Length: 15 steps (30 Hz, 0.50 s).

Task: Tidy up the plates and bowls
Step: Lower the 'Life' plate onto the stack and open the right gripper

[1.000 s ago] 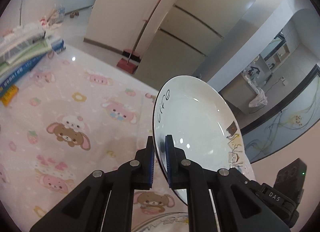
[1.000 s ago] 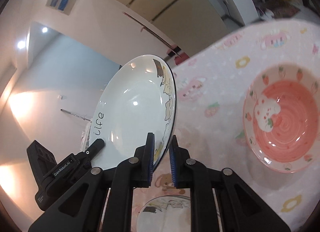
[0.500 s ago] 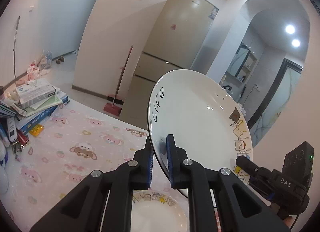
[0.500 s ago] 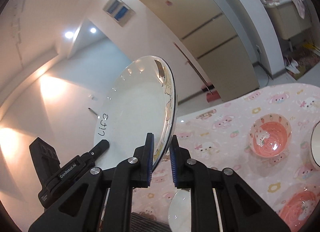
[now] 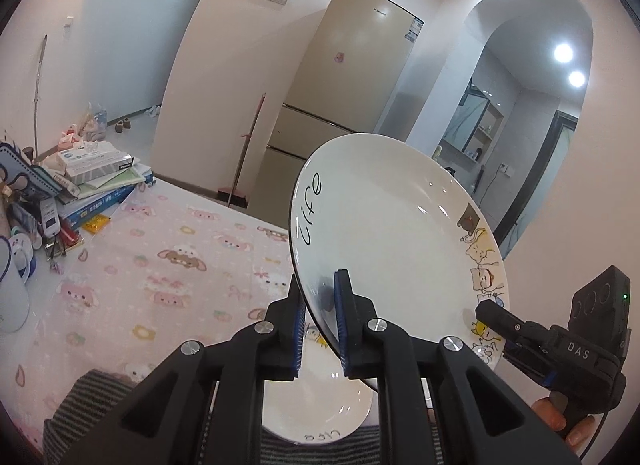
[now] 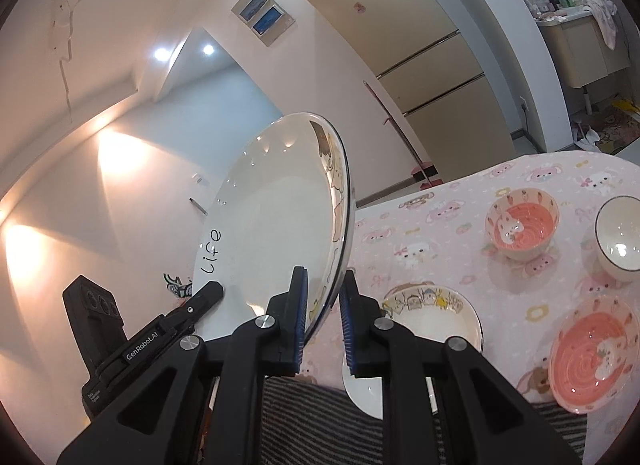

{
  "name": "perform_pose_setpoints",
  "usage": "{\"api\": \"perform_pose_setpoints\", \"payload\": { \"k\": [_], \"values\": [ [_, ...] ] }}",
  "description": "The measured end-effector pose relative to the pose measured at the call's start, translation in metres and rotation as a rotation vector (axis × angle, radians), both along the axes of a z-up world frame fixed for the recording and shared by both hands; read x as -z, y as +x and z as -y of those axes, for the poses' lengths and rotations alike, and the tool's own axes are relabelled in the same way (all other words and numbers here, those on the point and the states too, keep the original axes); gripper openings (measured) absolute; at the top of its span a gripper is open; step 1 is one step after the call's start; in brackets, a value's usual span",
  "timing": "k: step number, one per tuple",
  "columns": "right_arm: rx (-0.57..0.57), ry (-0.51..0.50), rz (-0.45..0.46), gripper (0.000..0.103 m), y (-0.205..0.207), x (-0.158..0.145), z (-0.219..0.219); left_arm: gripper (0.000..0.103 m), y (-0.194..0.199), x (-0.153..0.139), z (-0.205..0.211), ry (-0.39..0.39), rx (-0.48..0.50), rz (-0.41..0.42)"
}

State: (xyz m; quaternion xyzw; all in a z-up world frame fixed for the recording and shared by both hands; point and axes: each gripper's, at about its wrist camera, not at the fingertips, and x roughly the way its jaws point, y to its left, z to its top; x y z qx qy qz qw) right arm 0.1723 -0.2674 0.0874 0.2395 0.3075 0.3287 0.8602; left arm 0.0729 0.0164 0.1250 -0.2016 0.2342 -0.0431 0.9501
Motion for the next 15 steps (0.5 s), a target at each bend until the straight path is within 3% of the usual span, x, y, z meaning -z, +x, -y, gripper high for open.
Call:
{"api": "perform_pose_setpoints", "payload": {
  "k": [8, 15],
  "values": [
    [-0.015, -0.014, -0.017, 0.015, -0.02, 0.029, 0.0, 0.015, -0.021, 0.032, 0.002, 0.007, -0.011, -0.015],
    [-0.012, -0.042, -0.081, 0.015, -0.018, 0.063, -0.002, 0.016, -0.011, 0.079, -0.001, -0.014, 0.008, -0.116]
  ]
}}
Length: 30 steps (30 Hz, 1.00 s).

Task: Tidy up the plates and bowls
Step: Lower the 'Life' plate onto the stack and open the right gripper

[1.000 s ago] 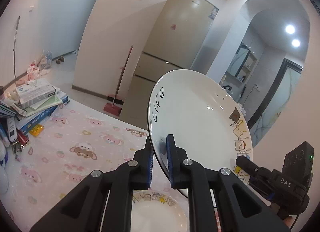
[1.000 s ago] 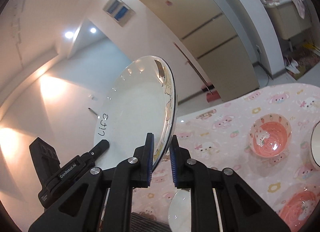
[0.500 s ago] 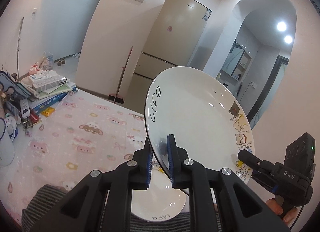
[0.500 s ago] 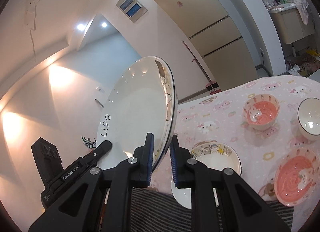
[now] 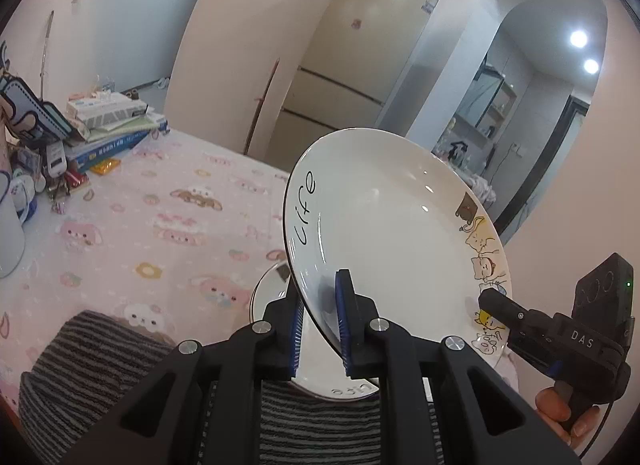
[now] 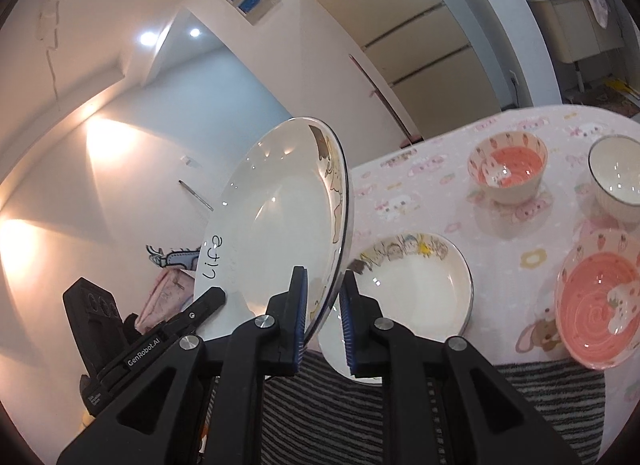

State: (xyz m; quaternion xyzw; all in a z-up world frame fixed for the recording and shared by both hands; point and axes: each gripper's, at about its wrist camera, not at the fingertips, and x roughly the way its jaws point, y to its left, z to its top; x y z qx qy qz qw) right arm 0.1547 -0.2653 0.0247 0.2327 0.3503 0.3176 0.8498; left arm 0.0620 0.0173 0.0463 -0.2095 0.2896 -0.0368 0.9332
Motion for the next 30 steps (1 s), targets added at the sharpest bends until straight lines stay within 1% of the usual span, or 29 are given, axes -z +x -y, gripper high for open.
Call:
{"api": "perform_pose_setpoints", "payload": {
  "k": [3, 7, 11, 17, 21, 23, 24, 25, 26, 30],
  "values": [
    [0.005, -0.023, -0.04, 0.016, 0.004, 0.018, 0.0, 0.016, 0.005, 0.018, 0.001, -0.001, -0.004, -0.04],
    [-0.006, -0.024, -0.113, 0.016, 0.015, 0.041, 0.004, 0.017, 0.018, 0.041, 0.002, -0.016, 0.002, -0.109],
    [0.011, -0.055, -0.148, 0.016, 0.02, 0.057, 0.004, 0.017, 0.029, 0.061, 0.005, -0.024, 0.009, -0.162],
    [0.027, -0.087, -0.207, 0.017, 0.022, 0.077, 0.008, 0.017, 0.037, 0.085, 0.012, -0.02, 0.028, -0.22],
    [0.038, -0.104, -0.235, 0.017, 0.022, 0.087, 0.011, 0.017, 0.042, 0.096, 0.017, -0.015, 0.037, -0.255],
    [0.034, -0.126, -0.229, 0.018, 0.023, 0.091, 0.01, 0.017, 0.043, 0.1, 0.019, -0.011, 0.031, -0.264],
    [0.03, -0.139, -0.224, 0.018, 0.023, 0.093, 0.009, 0.017, 0.042, 0.101, 0.02, -0.001, 0.025, -0.259],
    [0.027, -0.137, -0.234, 0.018, 0.024, 0.096, 0.009, 0.018, 0.042, 0.1, 0.022, 0.027, 0.019, -0.258],
    [0.025, -0.135, -0.24, 0.018, 0.024, 0.098, 0.008, 0.018, 0.042, 0.1, 0.023, 0.039, 0.013, -0.257],
    [0.029, -0.159, -0.231, 0.018, 0.022, 0.099, 0.005, 0.018, 0.041, 0.099, 0.025, 0.06, 0.01, -0.253]
  ]
}}
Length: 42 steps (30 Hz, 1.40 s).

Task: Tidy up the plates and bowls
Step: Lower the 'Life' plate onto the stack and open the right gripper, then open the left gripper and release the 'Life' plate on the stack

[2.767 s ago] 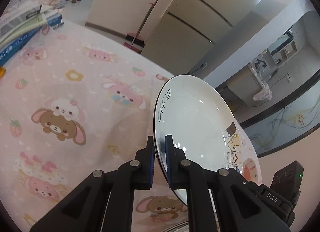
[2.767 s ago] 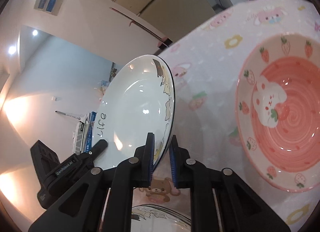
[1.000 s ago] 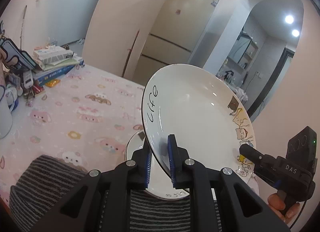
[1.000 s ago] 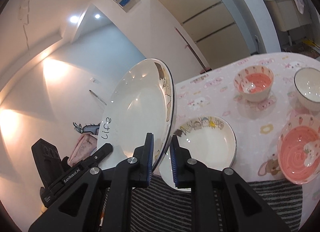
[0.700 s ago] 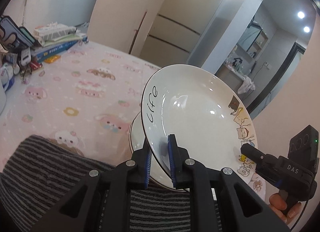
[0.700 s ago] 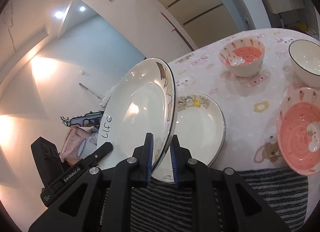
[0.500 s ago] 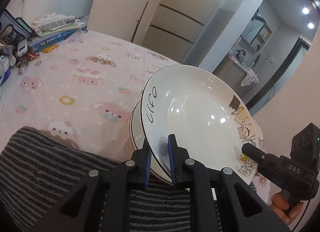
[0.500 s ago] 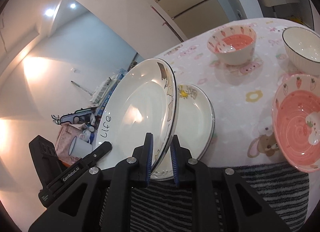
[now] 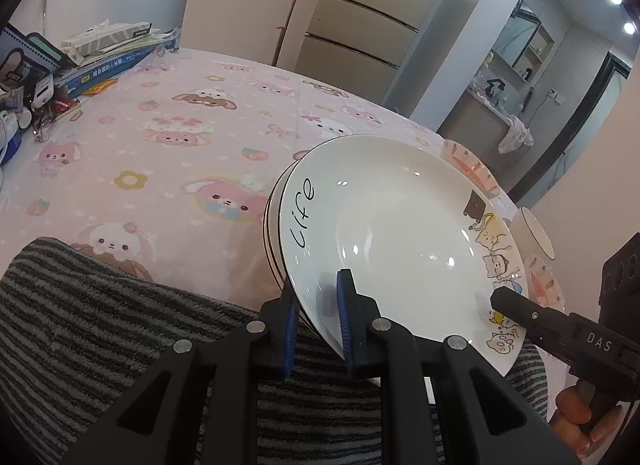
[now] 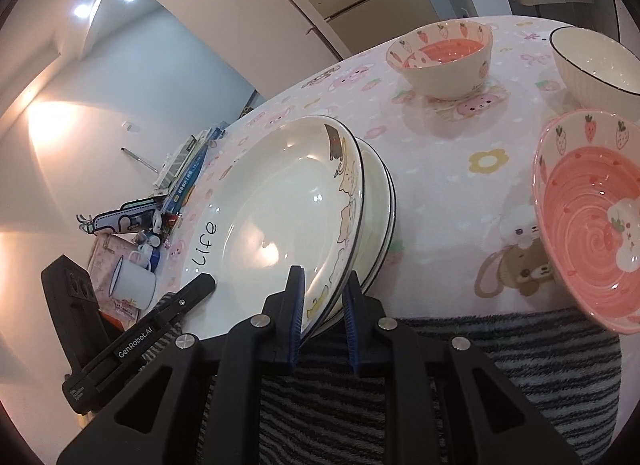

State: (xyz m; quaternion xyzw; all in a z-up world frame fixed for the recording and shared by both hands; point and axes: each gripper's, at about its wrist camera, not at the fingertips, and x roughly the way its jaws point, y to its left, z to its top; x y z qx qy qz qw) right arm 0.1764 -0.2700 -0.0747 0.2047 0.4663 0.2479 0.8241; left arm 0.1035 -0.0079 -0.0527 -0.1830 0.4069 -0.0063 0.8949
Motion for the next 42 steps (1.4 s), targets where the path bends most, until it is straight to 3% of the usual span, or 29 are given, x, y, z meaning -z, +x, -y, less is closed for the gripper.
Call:
{"api": "perform_pose_setpoints", "payload": {
  "k": [11, 18, 26, 42],
  "values": [
    [0.002, -0.1, -0.013, 0.022, -0.023, -0.005, -0.012, 0.021, -0.016, -0.006, 0.015, 0.117, -0.016, 0.012],
    [0.004, -0.088, -0.037, 0.024, -0.021, 0.002, -0.012, 0.022, -0.013, -0.004, 0.02, 0.17, -0.027, 0.003],
    [-0.008, -0.087, -0.038, 0.032, -0.019, 0.001, -0.018, 0.025, -0.005, 0.0, 0.019, 0.159, -0.037, -0.018],
    [0.018, -0.126, -0.036, 0.035, -0.017, 0.0, -0.024, 0.025, 0.003, 0.005, 0.015, 0.14, -0.026, -0.035]
  ]
}}
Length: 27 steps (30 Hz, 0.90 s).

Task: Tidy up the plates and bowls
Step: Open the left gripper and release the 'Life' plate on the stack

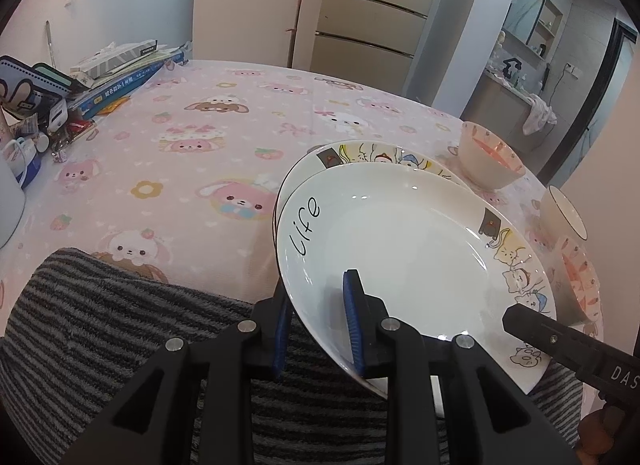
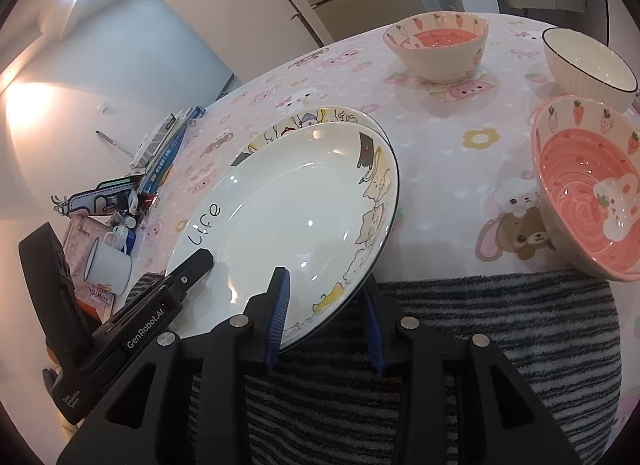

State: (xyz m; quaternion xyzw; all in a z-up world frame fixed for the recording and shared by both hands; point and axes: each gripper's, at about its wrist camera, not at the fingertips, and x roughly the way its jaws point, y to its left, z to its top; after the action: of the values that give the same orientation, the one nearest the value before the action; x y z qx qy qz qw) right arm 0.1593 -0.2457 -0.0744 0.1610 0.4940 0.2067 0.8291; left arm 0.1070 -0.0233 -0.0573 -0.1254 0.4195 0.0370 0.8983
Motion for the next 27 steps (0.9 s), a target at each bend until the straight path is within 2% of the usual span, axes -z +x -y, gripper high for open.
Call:
{"api": "perform_pose_setpoints", "payload": {
  "k": [13, 17, 21, 27],
  "values": [
    [0.007, 0.023, -0.014, 0.035, 0.0044, 0.0032, 0.0013, 0.028, 0.0016, 0.0001, 0.0015, 0.01, 0.019, 0.0],
    [0.011, 0.03, 0.0, 0.035, 0.001, 0.0017, 0.0031, 0.029, 0.0016, 0.0014, -0.0019, -0.018, 0.027, -0.009],
    [0.03, 0.007, 0.029, 0.03, -0.0037, -0.0017, 0.0051, 0.032, -0.0018, 0.0015, -0.0036, -0.016, 0.023, -0.003],
    [0.041, 0.003, 0.022, 0.028, 0.0008, 0.0007, 0.0085, 0.033, -0.0033, 0.0011, -0.0052, -0.021, 0.025, 0.001]
  ]
}}
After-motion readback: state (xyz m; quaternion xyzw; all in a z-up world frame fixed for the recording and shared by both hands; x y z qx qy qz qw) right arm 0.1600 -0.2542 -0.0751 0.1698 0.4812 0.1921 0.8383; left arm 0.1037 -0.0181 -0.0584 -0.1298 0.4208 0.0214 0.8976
